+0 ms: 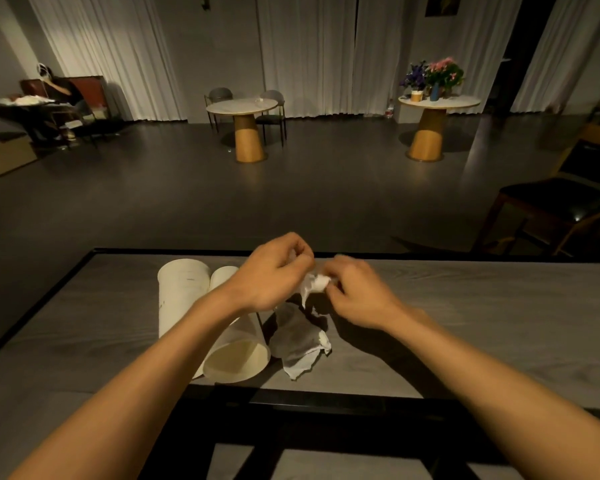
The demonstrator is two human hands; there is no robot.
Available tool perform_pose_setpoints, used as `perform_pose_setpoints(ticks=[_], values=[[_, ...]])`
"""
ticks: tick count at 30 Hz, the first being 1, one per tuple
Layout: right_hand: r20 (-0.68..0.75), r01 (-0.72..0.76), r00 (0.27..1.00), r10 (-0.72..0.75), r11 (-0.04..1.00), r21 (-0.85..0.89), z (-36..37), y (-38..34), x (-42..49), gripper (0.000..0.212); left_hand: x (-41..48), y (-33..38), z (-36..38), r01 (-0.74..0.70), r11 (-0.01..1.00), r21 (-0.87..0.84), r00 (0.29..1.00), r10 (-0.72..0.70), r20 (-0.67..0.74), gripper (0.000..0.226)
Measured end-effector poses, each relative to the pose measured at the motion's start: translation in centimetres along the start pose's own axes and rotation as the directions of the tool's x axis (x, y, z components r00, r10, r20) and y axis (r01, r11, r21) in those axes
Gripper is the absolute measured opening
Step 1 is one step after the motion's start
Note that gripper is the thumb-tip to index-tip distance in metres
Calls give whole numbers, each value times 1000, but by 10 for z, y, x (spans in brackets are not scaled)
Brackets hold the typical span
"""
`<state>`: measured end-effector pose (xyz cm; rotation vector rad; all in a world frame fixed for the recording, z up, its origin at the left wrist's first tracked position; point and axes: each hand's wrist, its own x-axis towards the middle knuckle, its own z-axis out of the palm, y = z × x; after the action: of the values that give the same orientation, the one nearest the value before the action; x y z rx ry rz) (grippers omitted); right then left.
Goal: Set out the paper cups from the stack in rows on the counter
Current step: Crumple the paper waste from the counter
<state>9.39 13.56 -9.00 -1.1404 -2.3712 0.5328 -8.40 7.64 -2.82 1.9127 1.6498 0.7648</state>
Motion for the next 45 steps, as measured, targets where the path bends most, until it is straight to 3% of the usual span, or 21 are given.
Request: perform_pose_setpoints(ticks=[3,6,10,12,14,15,17,19,21,23,27,30,33,36,40,45], values=[[-66,29,998,-4,925,379,-19,-27,2,24,0,-2,-1,-83,990,113,995,88,-39,34],[-50,31,999,1,776,630,-21,-43,0,36,-3,-2,-5,-151,968,200,977,177,-117,20],[-2,-20,1000,30,698,715,-3,-53,-9,53,-12,-7,-13,-121,949,290,976,167,-138,16],[21,-110,990,138,674,730,11,-56,-14,55,-20,-12,-16,-83,953,291,977,136,-167,21],[43,-217,965,260,693,687,18,-52,-19,56,-32,-13,-23,-45,971,236,974,95,-205,24],[71,-250,962,262,750,612,20,-47,-21,58,-39,-13,-27,-37,980,196,973,80,-215,22],[253,-242,953,166,920,309,21,-40,-30,64,-51,-12,-36,-34,991,126,975,61,-215,15],[390,-91,915,100,995,-41,25,-40,-39,56,-64,-10,-42,-30,997,77,975,46,-216,10],[326,-36,940,103,978,-204,30,-41,-45,31,-77,-7,-45,-32,999,35,973,39,-225,8],[231,-134,957,173,975,-177,28,-44,-50,22,-89,-4,-47,-40,999,2,973,39,-228,10],[25,-198,980,197,954,225,-1,-67,-77,12,-112,3,-52,-69,992,-108,973,43,-227,16],[-87,-116,978,191,837,535,-27,-94,-108,16,-126,14,-53,-127,955,-267,978,75,-197,15],[-142,-63,965,222,718,693,-46,-110,-136,21,-130,34,-42,-166,909,-382,984,126,-126,13],[-187,-49,941,281,663,747,-61,-115,-171,22,-127,62,-15,-198,866,-458,978,207,-33,11],[-266,-37,898,349,663,748,-83,-112,-222,23,-125,103,27,-239,829,-505,949,310,59,7],[-374,-86,788,489,689,720,-110,-89,-308,19,-136,161,94,-284,793,-539,876,443,190,11]])
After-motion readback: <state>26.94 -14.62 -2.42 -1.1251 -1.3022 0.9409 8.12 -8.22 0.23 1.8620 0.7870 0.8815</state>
